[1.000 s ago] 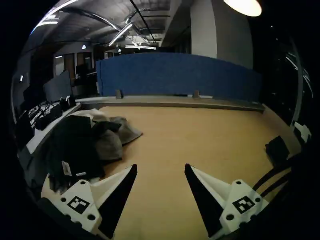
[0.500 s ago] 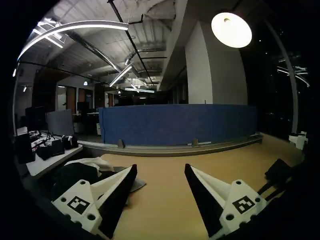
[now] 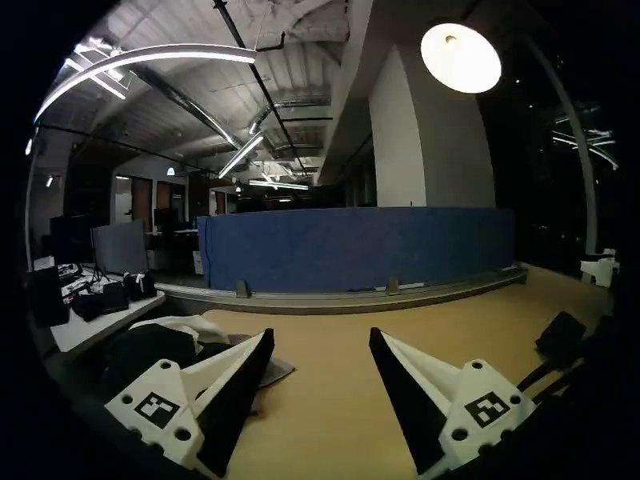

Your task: Fold towel

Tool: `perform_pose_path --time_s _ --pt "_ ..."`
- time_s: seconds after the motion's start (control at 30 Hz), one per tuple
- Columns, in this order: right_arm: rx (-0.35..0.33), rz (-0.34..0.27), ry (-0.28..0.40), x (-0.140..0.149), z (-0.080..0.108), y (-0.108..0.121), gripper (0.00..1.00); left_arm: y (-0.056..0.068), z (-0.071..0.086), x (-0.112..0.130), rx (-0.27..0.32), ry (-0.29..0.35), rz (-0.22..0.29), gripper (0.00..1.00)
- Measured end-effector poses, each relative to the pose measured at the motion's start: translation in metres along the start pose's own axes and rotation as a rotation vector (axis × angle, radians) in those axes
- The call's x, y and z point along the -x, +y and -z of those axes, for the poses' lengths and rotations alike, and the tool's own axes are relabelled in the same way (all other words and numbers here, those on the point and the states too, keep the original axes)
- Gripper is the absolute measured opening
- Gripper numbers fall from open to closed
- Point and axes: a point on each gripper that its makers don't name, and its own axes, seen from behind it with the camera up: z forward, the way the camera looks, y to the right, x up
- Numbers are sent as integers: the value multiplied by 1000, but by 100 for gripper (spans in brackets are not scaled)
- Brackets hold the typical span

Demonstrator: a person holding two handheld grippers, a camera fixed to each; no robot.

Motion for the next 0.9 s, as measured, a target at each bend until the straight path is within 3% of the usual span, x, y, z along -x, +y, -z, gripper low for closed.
perform_pose_path --time_s 0.3,0.6,0.9 --pt "-32 29 -16 1 -7 -18 100 1 -12 31 -4 35 2 88" --pt "-7 24 -24 0 -19 -23 100 -9 -20 65 -13 61 16 88" --pt "-43 61 -12 3 -37 -56 100 -7 -29 92 -20 76 0 88"
